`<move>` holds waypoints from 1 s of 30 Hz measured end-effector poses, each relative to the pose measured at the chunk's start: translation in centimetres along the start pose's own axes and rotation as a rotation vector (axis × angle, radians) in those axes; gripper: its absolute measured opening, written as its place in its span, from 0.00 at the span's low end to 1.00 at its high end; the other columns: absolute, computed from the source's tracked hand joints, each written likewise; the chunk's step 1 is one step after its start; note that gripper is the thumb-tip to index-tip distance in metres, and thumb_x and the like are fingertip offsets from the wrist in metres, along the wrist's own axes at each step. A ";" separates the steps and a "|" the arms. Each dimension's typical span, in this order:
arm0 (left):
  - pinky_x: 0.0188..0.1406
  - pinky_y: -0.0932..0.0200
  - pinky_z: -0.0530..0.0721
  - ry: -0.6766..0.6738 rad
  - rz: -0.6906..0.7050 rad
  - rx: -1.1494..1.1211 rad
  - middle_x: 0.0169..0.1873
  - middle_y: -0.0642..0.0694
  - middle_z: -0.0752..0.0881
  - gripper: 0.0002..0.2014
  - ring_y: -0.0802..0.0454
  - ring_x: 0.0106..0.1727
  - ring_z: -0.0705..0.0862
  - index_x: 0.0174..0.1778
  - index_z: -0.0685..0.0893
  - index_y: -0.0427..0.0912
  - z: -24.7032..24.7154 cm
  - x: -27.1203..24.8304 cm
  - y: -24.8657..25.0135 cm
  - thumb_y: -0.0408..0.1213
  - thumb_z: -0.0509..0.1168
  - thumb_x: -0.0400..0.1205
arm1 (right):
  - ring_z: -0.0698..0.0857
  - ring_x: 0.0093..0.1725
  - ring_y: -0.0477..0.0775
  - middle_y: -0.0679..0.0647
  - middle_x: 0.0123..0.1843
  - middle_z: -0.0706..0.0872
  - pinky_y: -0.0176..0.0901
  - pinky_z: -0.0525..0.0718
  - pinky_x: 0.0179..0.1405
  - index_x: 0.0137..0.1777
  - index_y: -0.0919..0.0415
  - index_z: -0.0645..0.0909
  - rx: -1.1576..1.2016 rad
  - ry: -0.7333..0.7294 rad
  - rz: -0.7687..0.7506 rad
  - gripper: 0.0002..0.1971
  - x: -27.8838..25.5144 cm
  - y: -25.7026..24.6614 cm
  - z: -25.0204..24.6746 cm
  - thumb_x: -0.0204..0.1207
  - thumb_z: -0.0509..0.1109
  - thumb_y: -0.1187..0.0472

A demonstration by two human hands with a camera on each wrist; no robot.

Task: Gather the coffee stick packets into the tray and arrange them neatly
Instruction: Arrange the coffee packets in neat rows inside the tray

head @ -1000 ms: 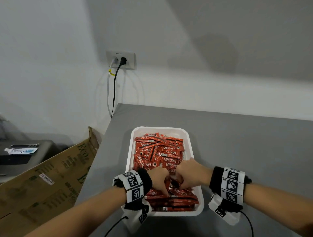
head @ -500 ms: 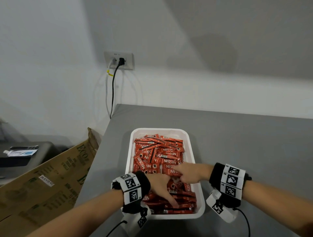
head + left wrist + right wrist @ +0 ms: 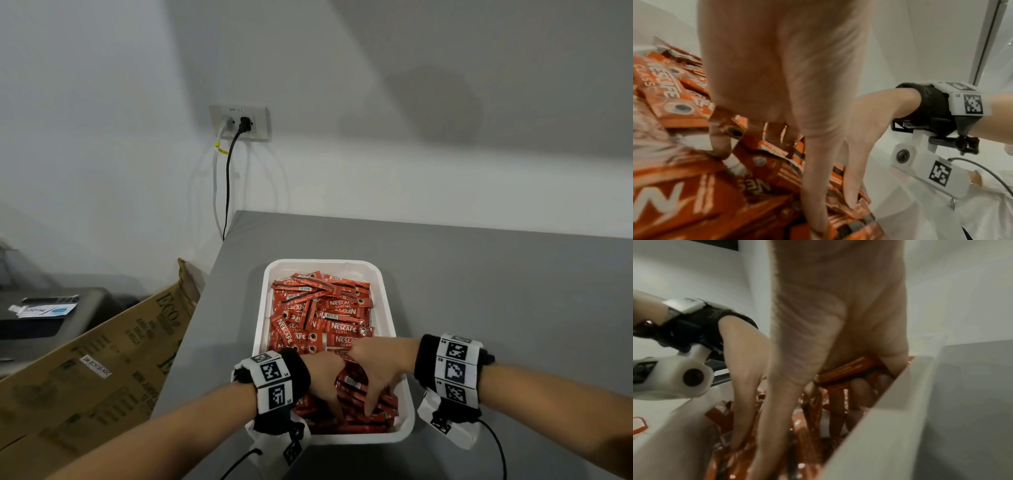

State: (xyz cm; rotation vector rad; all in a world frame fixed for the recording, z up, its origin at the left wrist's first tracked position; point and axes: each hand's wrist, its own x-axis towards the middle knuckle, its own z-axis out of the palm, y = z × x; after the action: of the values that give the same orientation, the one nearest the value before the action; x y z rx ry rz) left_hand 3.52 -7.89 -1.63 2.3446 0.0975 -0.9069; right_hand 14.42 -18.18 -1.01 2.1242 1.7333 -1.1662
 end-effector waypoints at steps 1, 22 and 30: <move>0.66 0.56 0.77 0.022 -0.004 -0.009 0.62 0.43 0.83 0.27 0.46 0.63 0.81 0.68 0.77 0.41 0.0 0.0 -0.1 0.39 0.75 0.73 | 0.87 0.52 0.52 0.53 0.55 0.88 0.43 0.86 0.56 0.61 0.60 0.81 -0.017 0.007 0.004 0.29 0.0 -0.1 0.0 0.61 0.83 0.49; 0.61 0.61 0.75 0.086 -0.071 -0.083 0.68 0.44 0.78 0.29 0.48 0.67 0.77 0.72 0.73 0.38 -1.4 -1.8 -1.2 0.44 0.71 0.76 | 0.84 0.58 0.54 0.53 0.60 0.86 0.48 0.83 0.60 0.65 0.58 0.77 -0.065 0.071 0.035 0.26 -0.4 -0.1 -0.5 0.68 0.78 0.53; 0.62 0.60 0.78 0.022 0.027 -0.452 0.62 0.53 0.82 0.26 0.57 0.59 0.83 0.67 0.77 0.47 -3.3 -4.5 -1.9 0.47 0.73 0.74 | 0.88 0.46 0.53 0.56 0.49 0.90 0.48 0.86 0.50 0.53 0.63 0.83 0.176 0.210 -0.083 0.13 -1.7 0.3 -2.7 0.70 0.76 0.60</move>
State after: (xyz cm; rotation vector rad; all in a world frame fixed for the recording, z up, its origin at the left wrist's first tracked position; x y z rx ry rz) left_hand 1.47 -3.86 2.10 1.9302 0.2516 -0.7542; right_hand 15.90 -18.06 1.79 2.3755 1.8859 -1.1950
